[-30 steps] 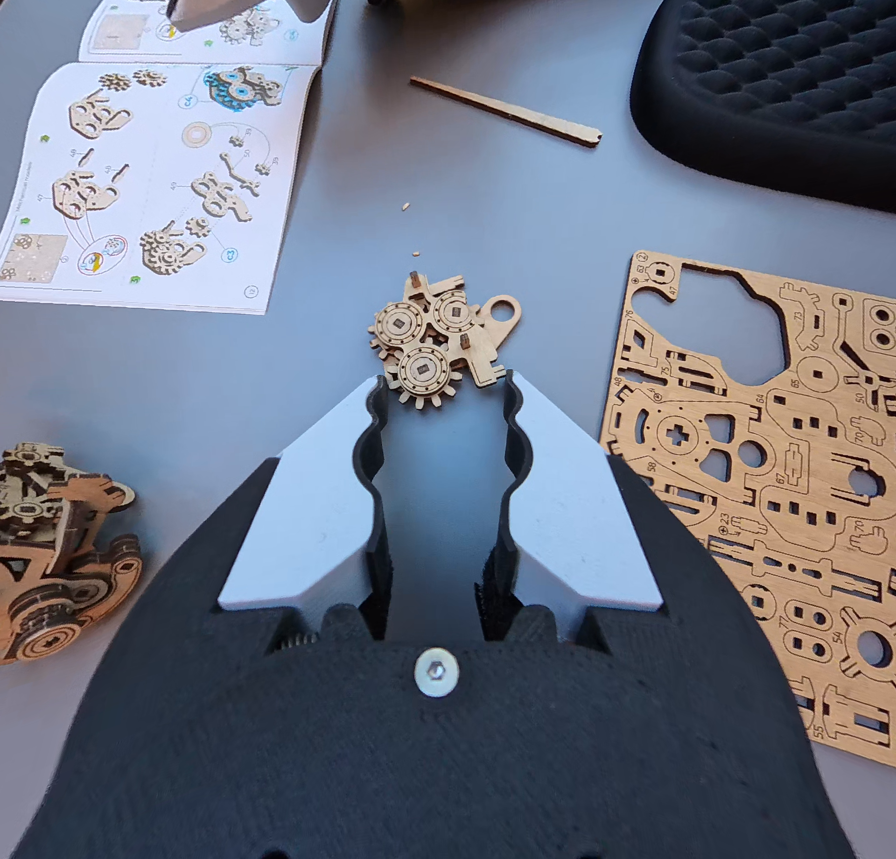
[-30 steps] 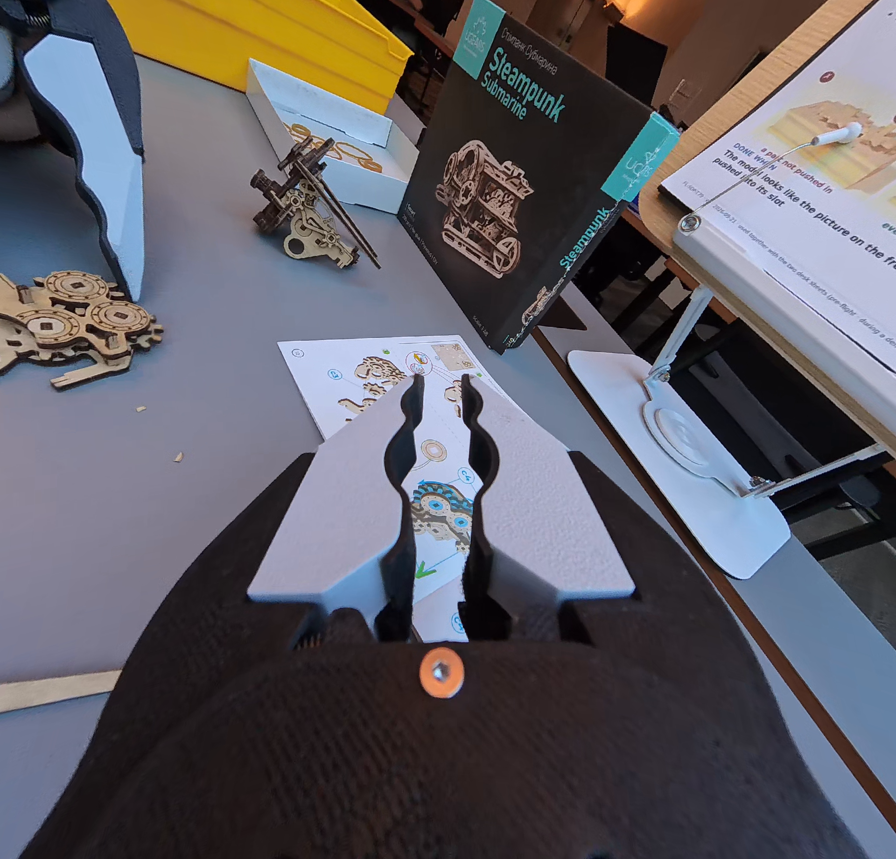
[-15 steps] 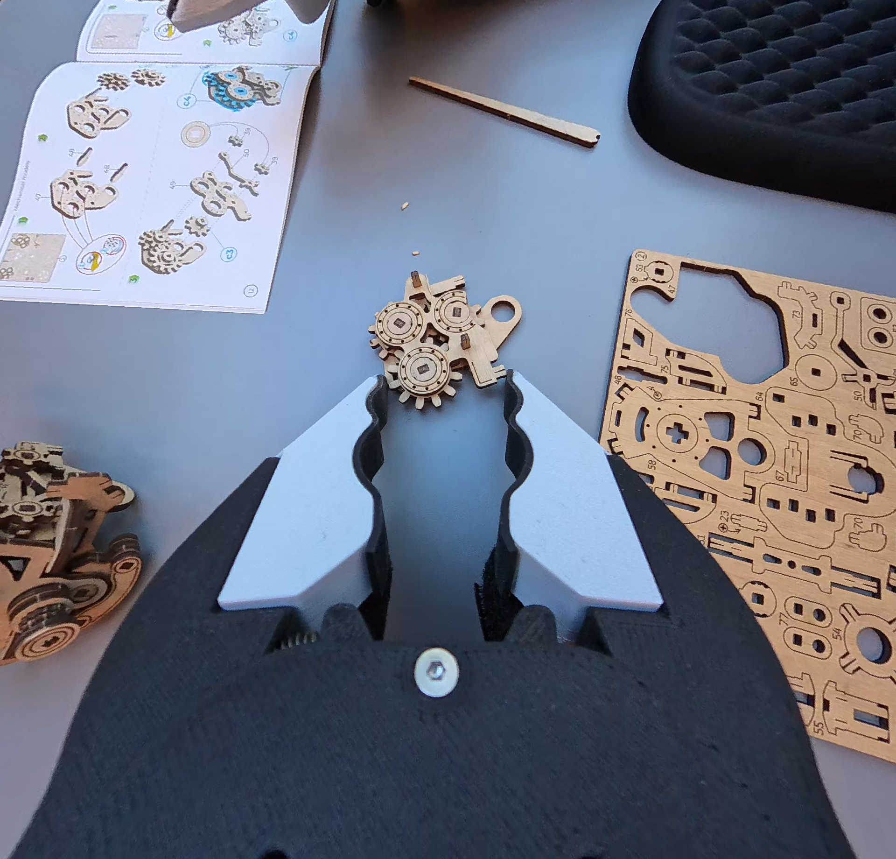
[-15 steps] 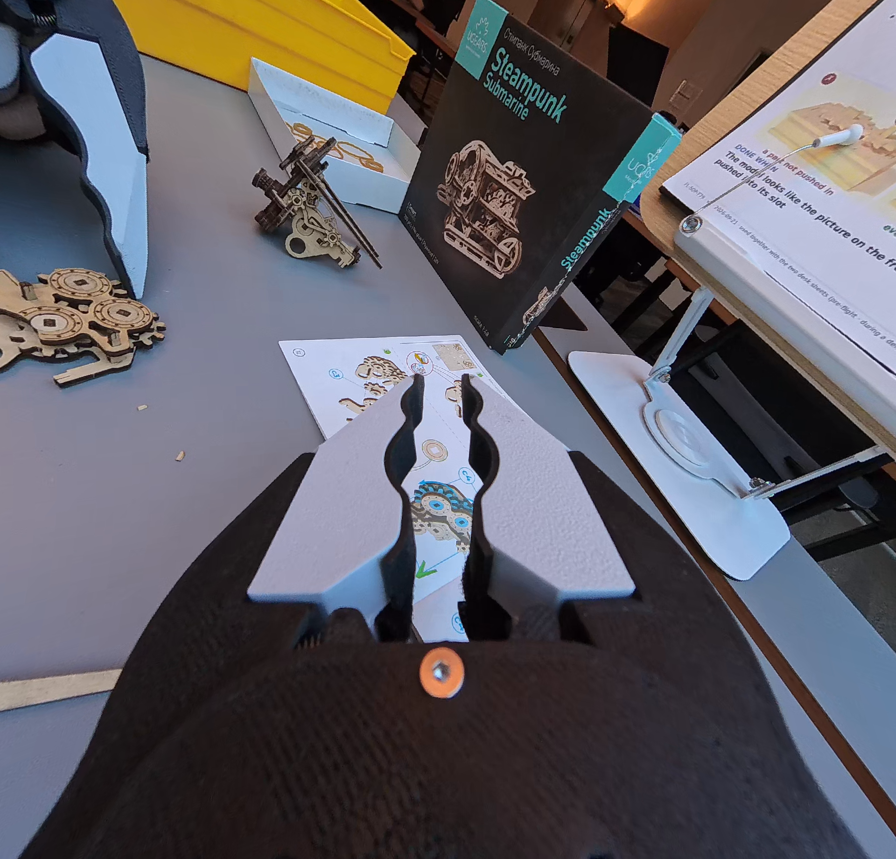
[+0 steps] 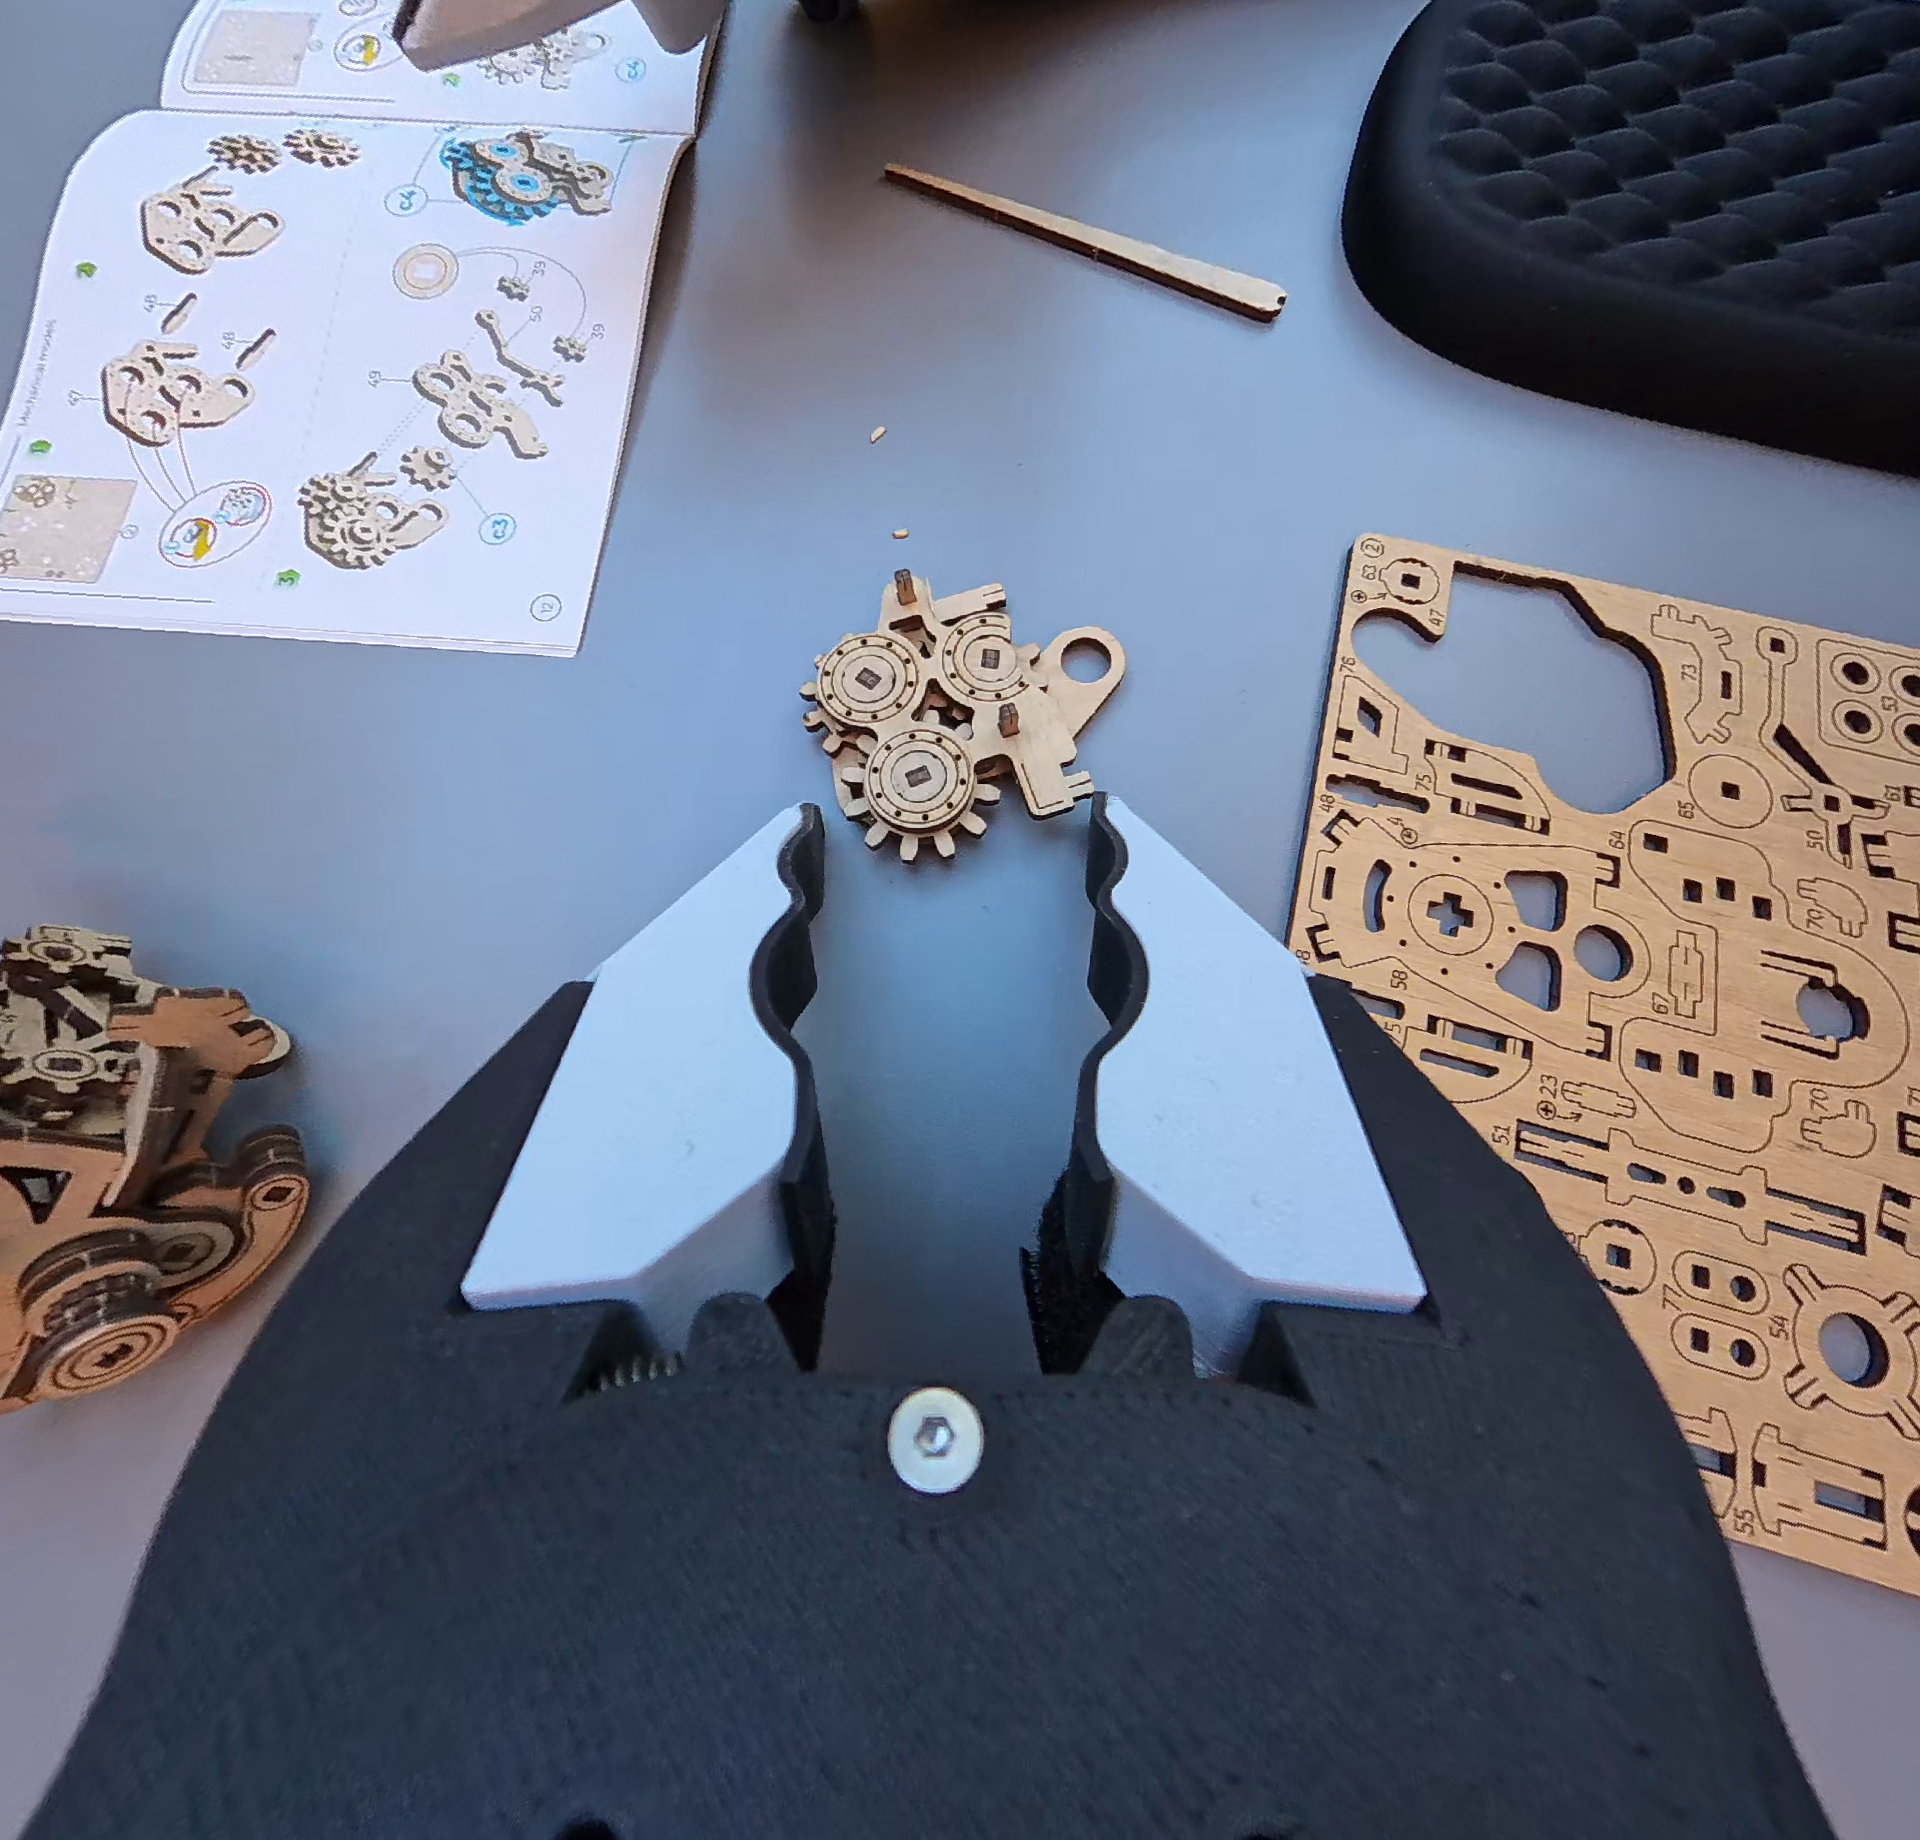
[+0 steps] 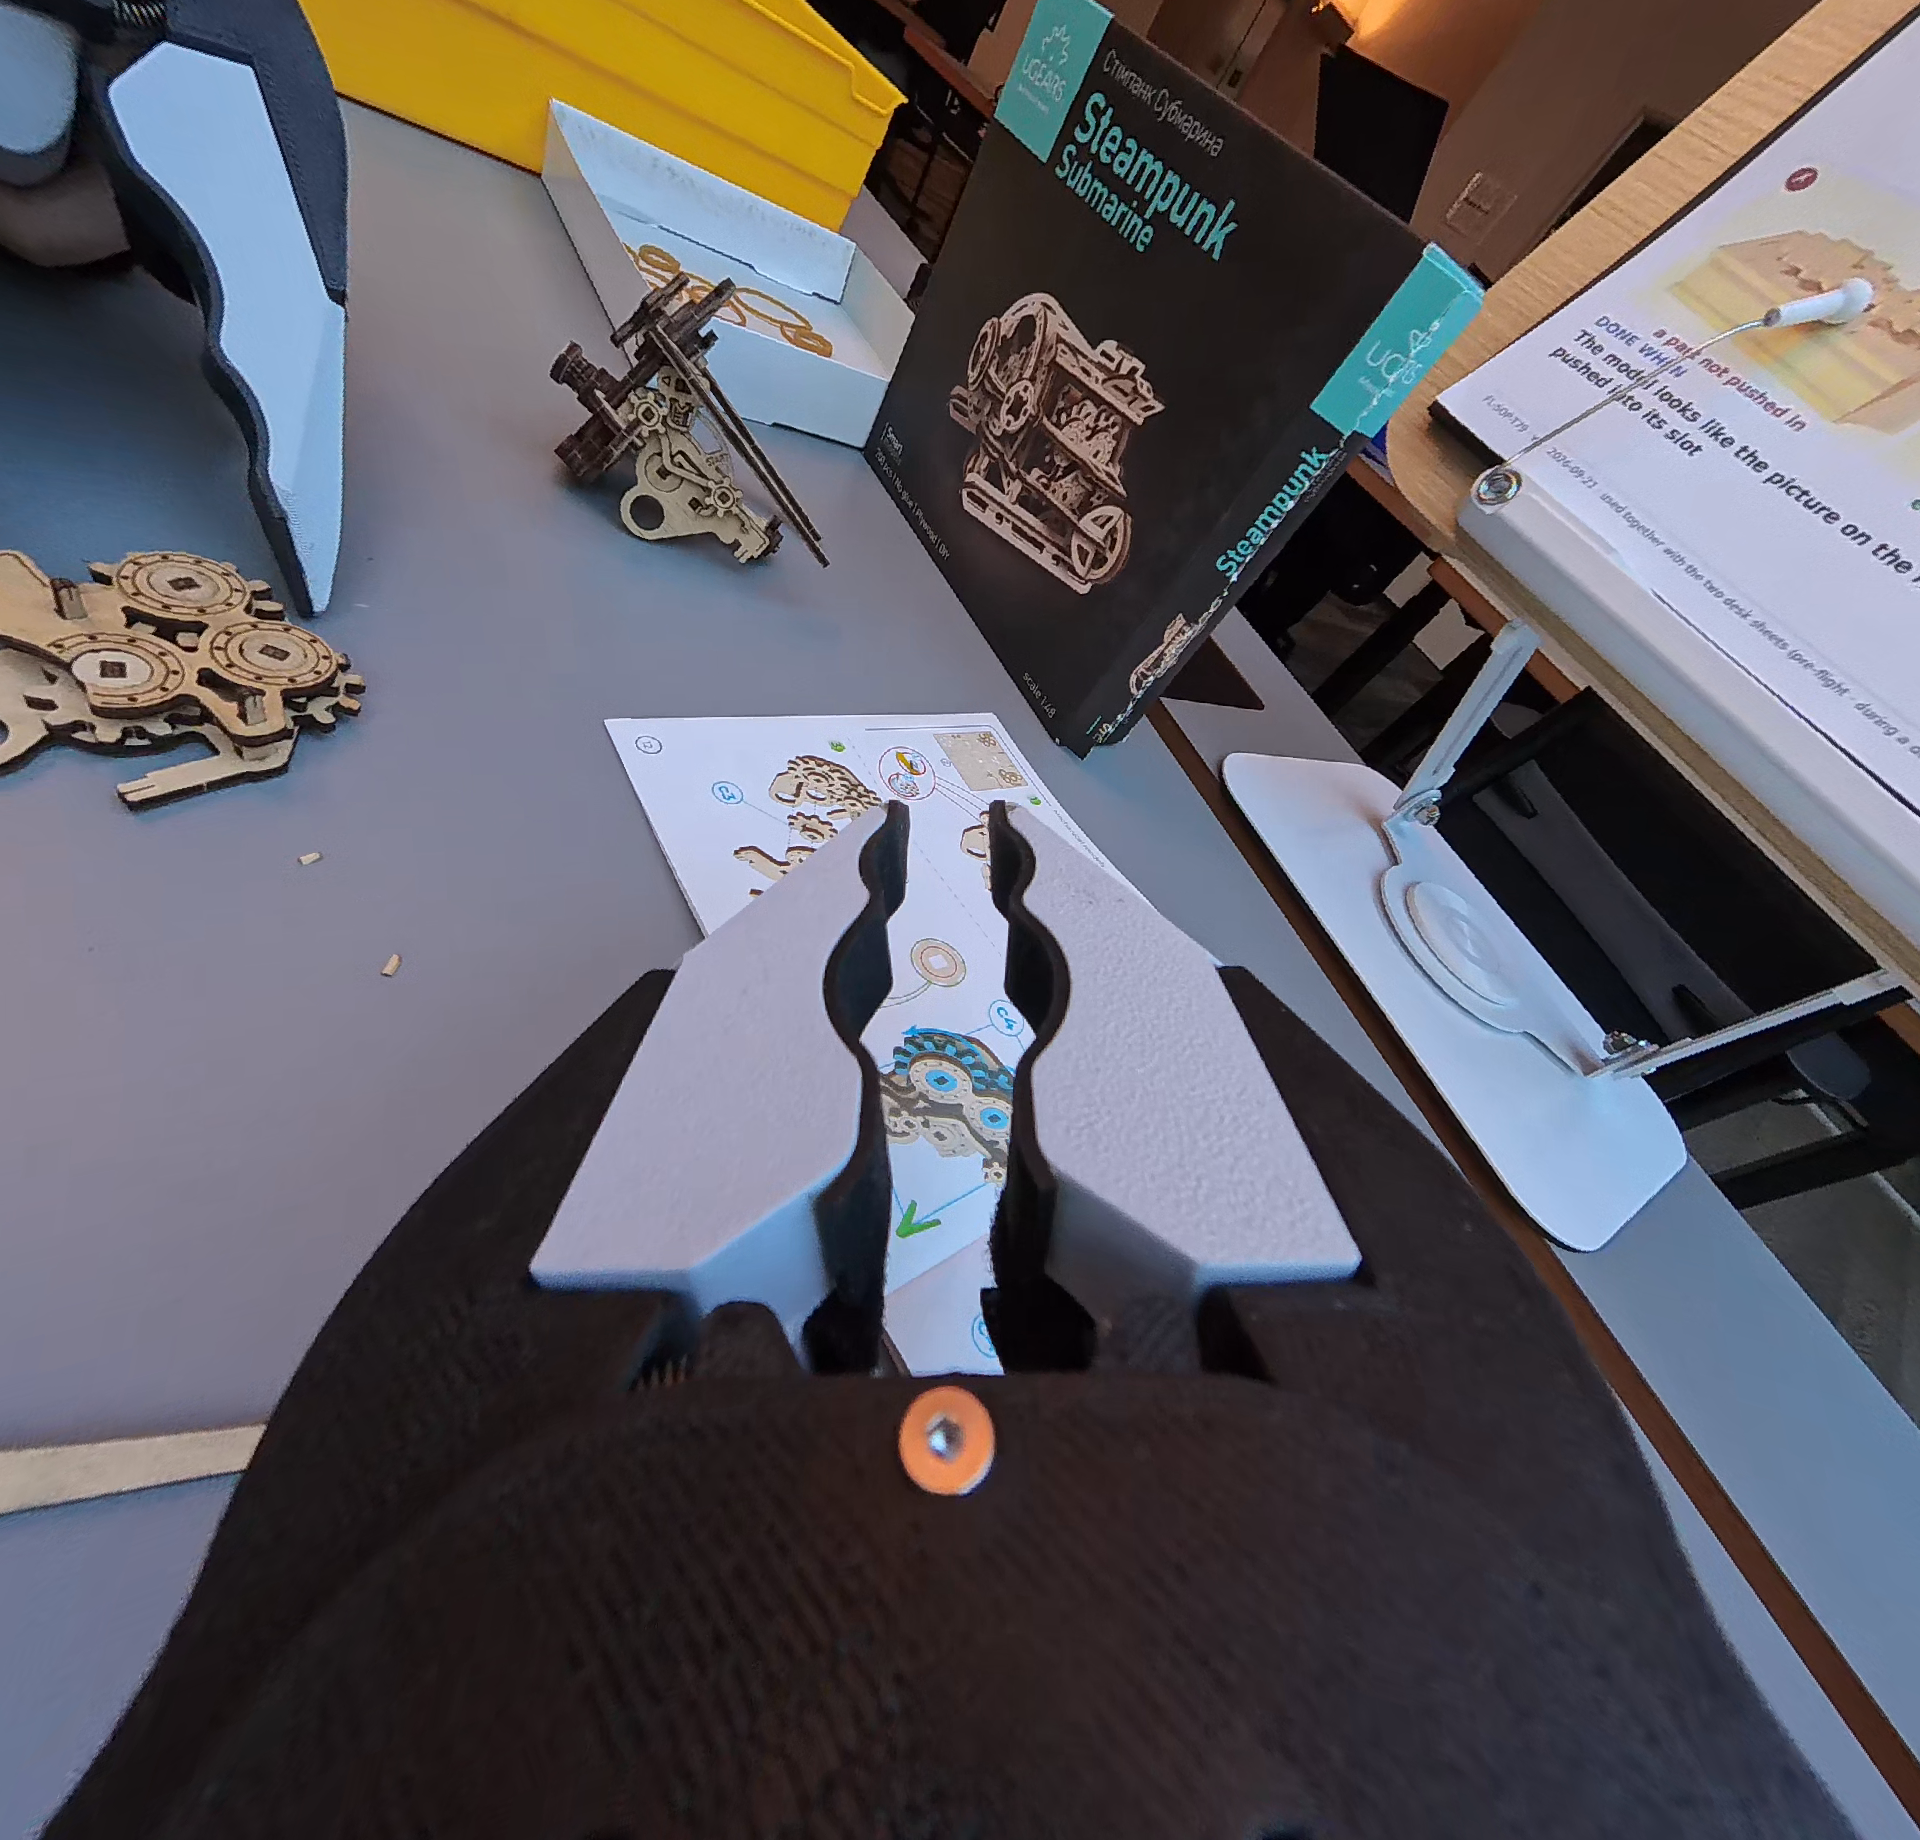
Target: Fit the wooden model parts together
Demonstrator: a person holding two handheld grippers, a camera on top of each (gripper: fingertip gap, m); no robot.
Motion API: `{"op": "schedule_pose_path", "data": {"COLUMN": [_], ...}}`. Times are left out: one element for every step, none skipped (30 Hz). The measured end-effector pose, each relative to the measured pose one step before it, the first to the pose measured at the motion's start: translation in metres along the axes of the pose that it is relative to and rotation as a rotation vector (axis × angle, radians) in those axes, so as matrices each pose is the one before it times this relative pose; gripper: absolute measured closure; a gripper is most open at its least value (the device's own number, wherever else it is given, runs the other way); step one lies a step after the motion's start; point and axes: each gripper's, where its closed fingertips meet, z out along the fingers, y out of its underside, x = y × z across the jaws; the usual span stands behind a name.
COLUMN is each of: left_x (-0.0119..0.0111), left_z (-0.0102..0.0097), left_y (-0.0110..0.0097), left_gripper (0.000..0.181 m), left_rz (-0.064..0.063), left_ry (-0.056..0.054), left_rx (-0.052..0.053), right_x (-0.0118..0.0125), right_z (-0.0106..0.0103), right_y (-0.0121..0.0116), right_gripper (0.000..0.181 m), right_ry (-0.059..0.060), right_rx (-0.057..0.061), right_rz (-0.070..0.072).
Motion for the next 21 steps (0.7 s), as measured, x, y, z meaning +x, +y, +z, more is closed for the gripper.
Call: {"op": "schedule_pose_path", "data": {"left_x": [-0.00012, -0.00012, -0.00001, -0.00009, 0.00005, -0.00001, -0.00006, -0.00005, -0.00005, 0.00007, -0.00012, 0.00005, -0.00002, -0.00008, -0.00001, 0.00000, -0.00001, -0.00011, -0.00001, -0.00014, -0.00001], "left_z": [0.00004, -0.00001, 0.00000, -0.00003, 0.00001, -0.00005, 0.00003, -0.00006, -0.00007, -0.00005, -0.00001, -0.00005, -0.00001, 0.00004, -0.00006, 0.00000, 0.00002, 0.00006, 0.00002, 0.00006, 0.00007], "left_y": [-0.00002, 0.00001, 0.00001, 0.00003, -0.00001, 0.00003, -0.00002, 0.00005, 0.00006, 0.00006, 0.00016, 0.00006, 0.00002, -0.00003, 0.00004, -0.00012, 0.00000, 0.00011, 0.00002, -0.00002, 0.00009], "left_gripper": [0.132, 0.132, 0.132, 0.132, 0.133, 0.133, 0.133, 0.133, 0.133, 0.133, 0.133, 0.133, 0.133, 0.133, 0.133, 0.133, 0.133, 0.133, 0.134, 0.134, 0.134], "left_rz": [-0.0002, -0.0002, -0.0004, -0.0004, -0.0003, -0.0001, 0.0001, -0.0002, 0.0000, 0.0001, 0.0005, 0.0005, 0.0007, 0.0004, 0.0001, 0.0004, 0.0011, 0.0015, 0.0018, 0.0019, 0.0010], "left_ry": [-0.0003, -0.0010, -0.0003, 0.0001, 0.0002, 0.0003, 0.0002, -0.0001, 0.0000, -0.0001, -0.0003, 0.0000, 0.0002, 0.0003, 0.0004, -0.0002, -0.0005, -0.0010, -0.0011, -0.0014, -0.0005], "left_rx": [0.0000, -0.0001, 0.0000, 0.0000, 0.0001, 0.0002, -0.0001, 0.0000, -0.0001, -0.0002, -0.0002, -0.0002, -0.0001, 0.0000, 0.0001, -0.0001, -0.0001, -0.0004, -0.0005, -0.0004, -0.0003], "right_x": [-0.00022, -0.00037, -0.00033, -0.00055, -0.00111, -0.00566, -0.01133, -0.01377, -0.01439, -0.01304, -0.01344, -0.01452, -0.01243, -0.00831, -0.00631, -0.00693, -0.00256, 0.00128, -0.00337, -0.00137, -0.00107], "right_z": [0.00010, 0.00016, 0.00008, 0.00012, -0.00020, -0.00172, -0.00518, -0.00526, -0.00212, 0.00183, 0.00426, 0.00556, 0.00649, 0.00691, 0.00662, 0.00590, 0.00483, 0.00352, 0.00250, 0.00169, 0.00113], "right_y": [0.00005, 0.00014, 0.00015, -0.00003, -0.00035, -0.00473, -0.01605, -0.02088, -0.01516, -0.00715, -0.00204, 0.00069, 0.00287, 0.00560, 0.00751, 0.00640, 0.00471, 0.00292, -0.00008, -0.00040, -0.00016], "right_gripper": [0.167, 0.167, 0.167, 0.167, 0.167, 0.168, 0.171, 0.174, 0.181, 0.181, 0.181, 0.181, 0.181, 0.181, 0.181, 0.181, 0.181, 0.181, 0.181, 0.181, 0.181], "right_ry": [-0.0008, -0.0009, -0.0008, -0.0021, -0.0057, -0.0308, -0.0561, -0.0584, -0.0585, -0.0513, -0.0566, -0.0672, -0.0577, -0.0370, -0.0281, -0.0330, -0.0042, 0.0210, -0.0113, 0.0011, 0.0017], "right_rx": [-0.0008, -0.0014, -0.0012, -0.0002, 0.0017, 0.0200, 0.0749, 0.1020, 0.0617, 0.0130, -0.0121, -0.0214, -0.0255, -0.0369, -0.0498, -0.0448, -0.0390, -0.0315, -0.0097, -0.0075, -0.0046], "right_rz": [-0.0018, -0.0020, -0.0023, -0.0030, -0.0034, -0.0047, -0.0118, -0.0220, -0.0190, -0.0097, -0.0040, -0.0018, 0.0001, 0.0016, -0.0045, -0.0089, -0.0142, -0.0127, -0.0100, -0.0080, -0.0100]}}
